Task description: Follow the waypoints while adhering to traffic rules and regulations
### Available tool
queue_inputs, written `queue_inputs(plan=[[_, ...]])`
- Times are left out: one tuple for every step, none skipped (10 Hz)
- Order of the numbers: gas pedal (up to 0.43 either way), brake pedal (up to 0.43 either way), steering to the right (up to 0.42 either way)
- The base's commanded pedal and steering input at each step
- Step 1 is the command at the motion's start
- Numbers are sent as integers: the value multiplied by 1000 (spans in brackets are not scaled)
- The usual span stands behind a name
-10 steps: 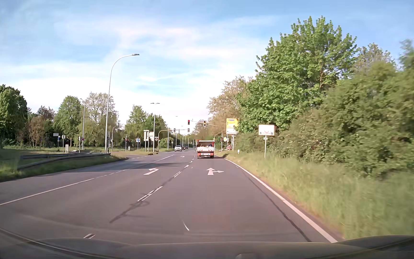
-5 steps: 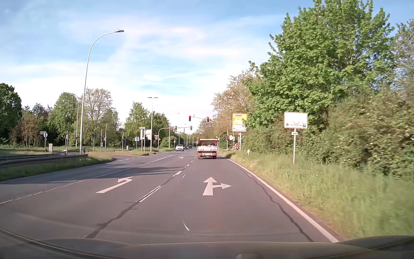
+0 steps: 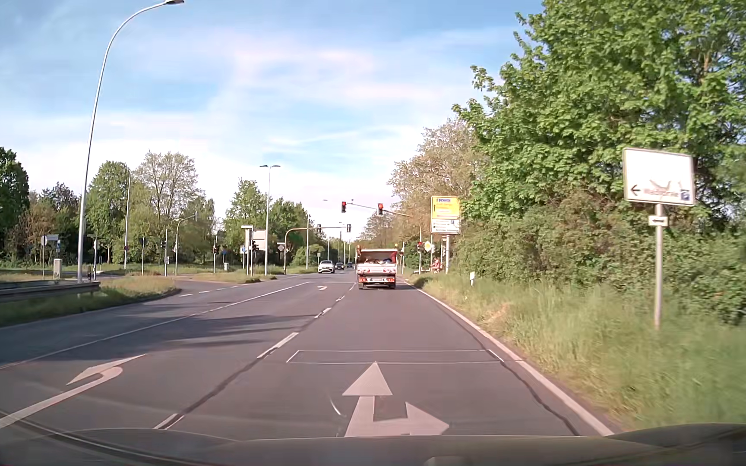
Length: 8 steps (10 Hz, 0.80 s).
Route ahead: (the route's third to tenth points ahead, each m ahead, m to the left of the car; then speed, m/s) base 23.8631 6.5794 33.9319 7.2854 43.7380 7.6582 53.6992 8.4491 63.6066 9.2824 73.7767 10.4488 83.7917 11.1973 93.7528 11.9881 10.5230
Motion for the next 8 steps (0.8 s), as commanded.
queue_inputs(plan=[[0, 311, -18], [0, 311, -18], [0, 311, -18], [0, 311, -18], [0, 317, -18], [0, 323, -18], [0, 317, -17], [0, 323, -17]])
